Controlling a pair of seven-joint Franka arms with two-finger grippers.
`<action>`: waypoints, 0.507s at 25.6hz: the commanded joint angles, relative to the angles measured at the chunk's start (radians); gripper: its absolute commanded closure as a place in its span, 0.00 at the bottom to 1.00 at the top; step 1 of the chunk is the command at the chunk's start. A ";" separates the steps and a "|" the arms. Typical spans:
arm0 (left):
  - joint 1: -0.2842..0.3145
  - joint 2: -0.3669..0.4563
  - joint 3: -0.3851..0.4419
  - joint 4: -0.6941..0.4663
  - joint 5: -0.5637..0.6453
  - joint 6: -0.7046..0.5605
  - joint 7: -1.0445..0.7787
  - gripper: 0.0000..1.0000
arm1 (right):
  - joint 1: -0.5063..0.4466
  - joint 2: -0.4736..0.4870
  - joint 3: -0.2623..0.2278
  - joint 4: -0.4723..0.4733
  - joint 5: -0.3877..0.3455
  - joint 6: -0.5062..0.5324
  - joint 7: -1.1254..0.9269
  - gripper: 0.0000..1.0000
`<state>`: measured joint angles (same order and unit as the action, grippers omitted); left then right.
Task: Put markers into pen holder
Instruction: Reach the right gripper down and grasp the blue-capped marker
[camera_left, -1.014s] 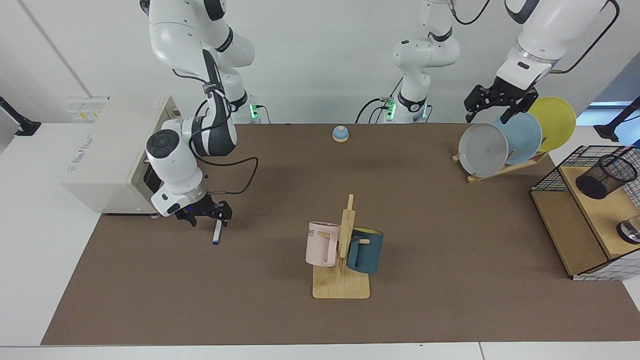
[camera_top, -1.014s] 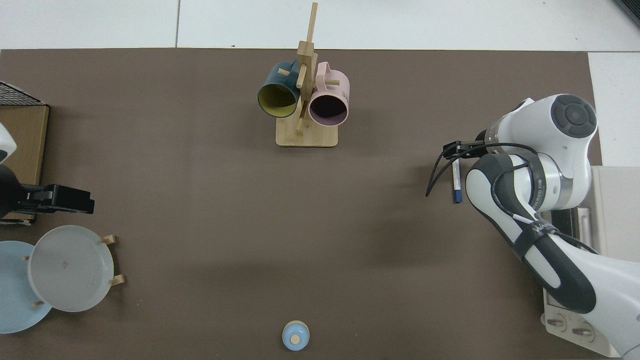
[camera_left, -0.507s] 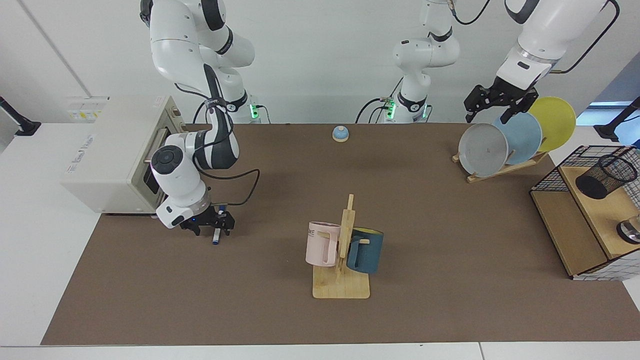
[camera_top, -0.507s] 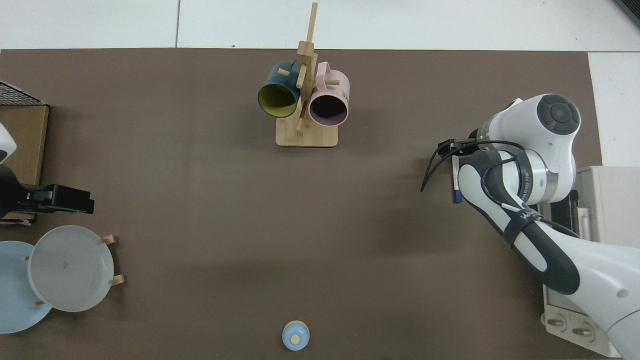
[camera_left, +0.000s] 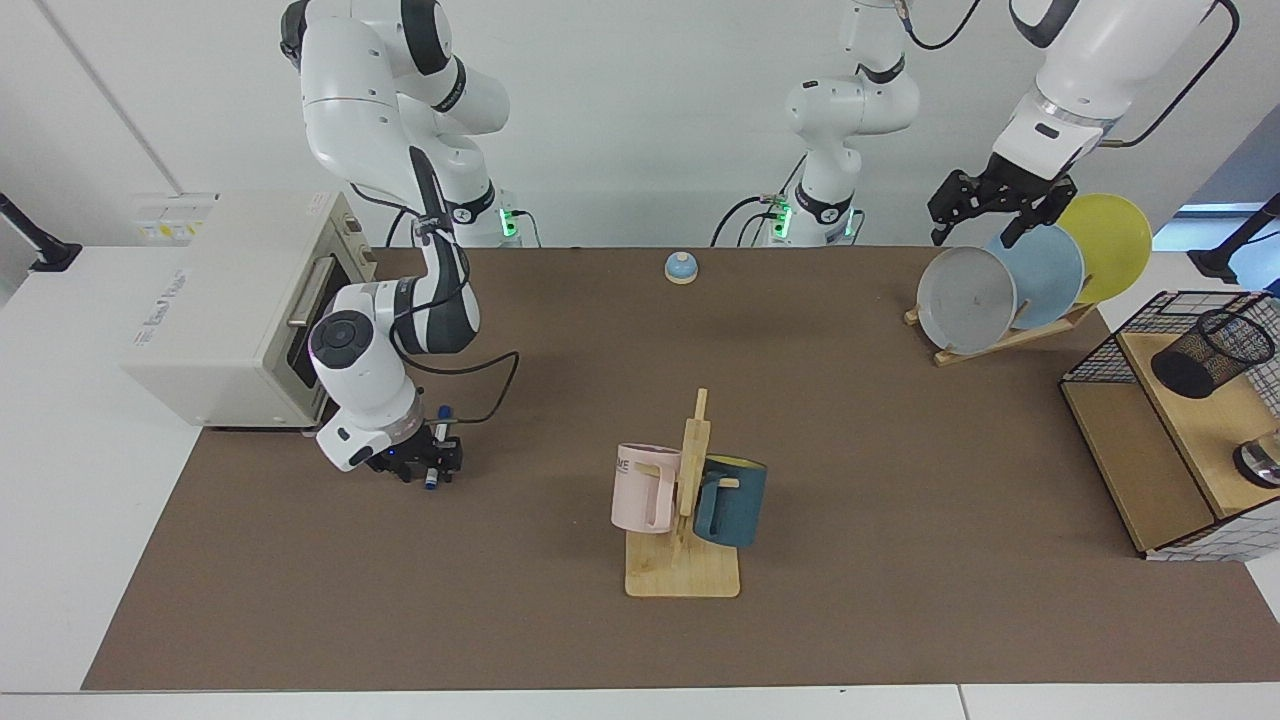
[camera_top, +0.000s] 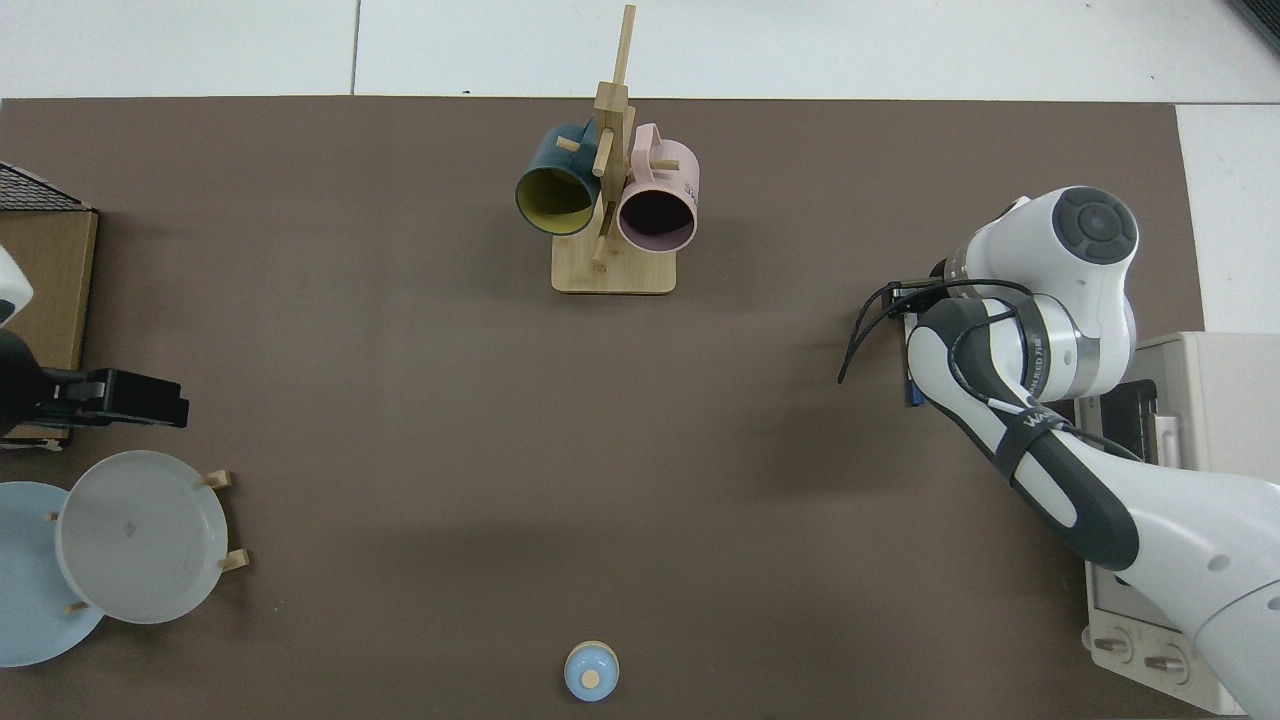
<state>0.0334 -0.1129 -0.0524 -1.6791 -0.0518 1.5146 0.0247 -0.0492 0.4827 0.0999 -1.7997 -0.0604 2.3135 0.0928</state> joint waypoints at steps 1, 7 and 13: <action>0.002 -0.013 0.000 -0.008 0.004 0.012 0.001 0.00 | -0.005 0.013 0.009 0.022 -0.009 -0.003 0.050 0.99; 0.002 -0.013 0.000 -0.008 0.004 0.012 0.001 0.00 | -0.001 0.002 0.011 0.028 -0.007 -0.014 0.085 1.00; 0.000 -0.013 -0.001 -0.008 0.004 0.012 0.000 0.00 | -0.003 -0.025 0.053 0.042 0.013 -0.074 0.207 1.00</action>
<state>0.0334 -0.1129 -0.0525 -1.6791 -0.0518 1.5147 0.0247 -0.0472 0.4818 0.1127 -1.7783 -0.0564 2.3007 0.1721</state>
